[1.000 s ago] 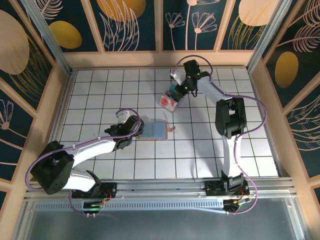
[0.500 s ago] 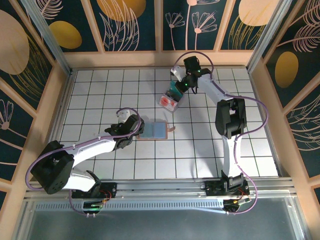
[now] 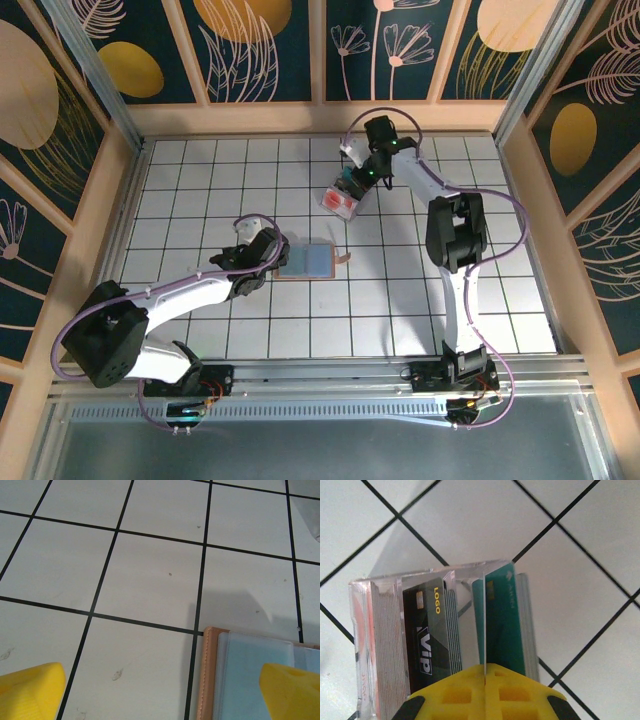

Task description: Take the credit cards out of the card holder

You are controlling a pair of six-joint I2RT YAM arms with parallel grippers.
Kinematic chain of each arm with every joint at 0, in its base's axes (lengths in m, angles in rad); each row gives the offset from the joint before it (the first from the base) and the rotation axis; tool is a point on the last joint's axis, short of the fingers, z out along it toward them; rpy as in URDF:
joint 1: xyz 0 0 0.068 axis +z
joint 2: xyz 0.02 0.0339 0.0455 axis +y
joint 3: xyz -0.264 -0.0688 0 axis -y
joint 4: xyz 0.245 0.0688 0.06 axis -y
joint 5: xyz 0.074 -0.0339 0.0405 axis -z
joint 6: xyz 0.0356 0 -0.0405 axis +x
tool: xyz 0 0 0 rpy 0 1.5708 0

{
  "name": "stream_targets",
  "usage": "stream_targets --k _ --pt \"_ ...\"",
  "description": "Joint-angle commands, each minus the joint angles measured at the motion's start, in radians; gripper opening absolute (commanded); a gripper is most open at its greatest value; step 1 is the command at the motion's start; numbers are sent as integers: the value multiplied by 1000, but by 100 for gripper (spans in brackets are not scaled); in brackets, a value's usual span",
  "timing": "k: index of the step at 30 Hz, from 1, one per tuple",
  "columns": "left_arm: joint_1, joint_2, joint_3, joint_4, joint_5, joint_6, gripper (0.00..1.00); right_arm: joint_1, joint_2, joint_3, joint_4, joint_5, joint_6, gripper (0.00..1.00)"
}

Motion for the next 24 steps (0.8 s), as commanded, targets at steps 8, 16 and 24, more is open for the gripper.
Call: stream_targets --k 8,16,24 --pt "7 5 32 -21 -24 18 99 -1 -6 42 -40 14 5 23" --pt "8 -9 39 -20 -21 18 99 -2 -131 -4 31 7 74 28" --pt "14 -15 37 -15 -23 4 99 27 -358 -248 254 145 382 29"
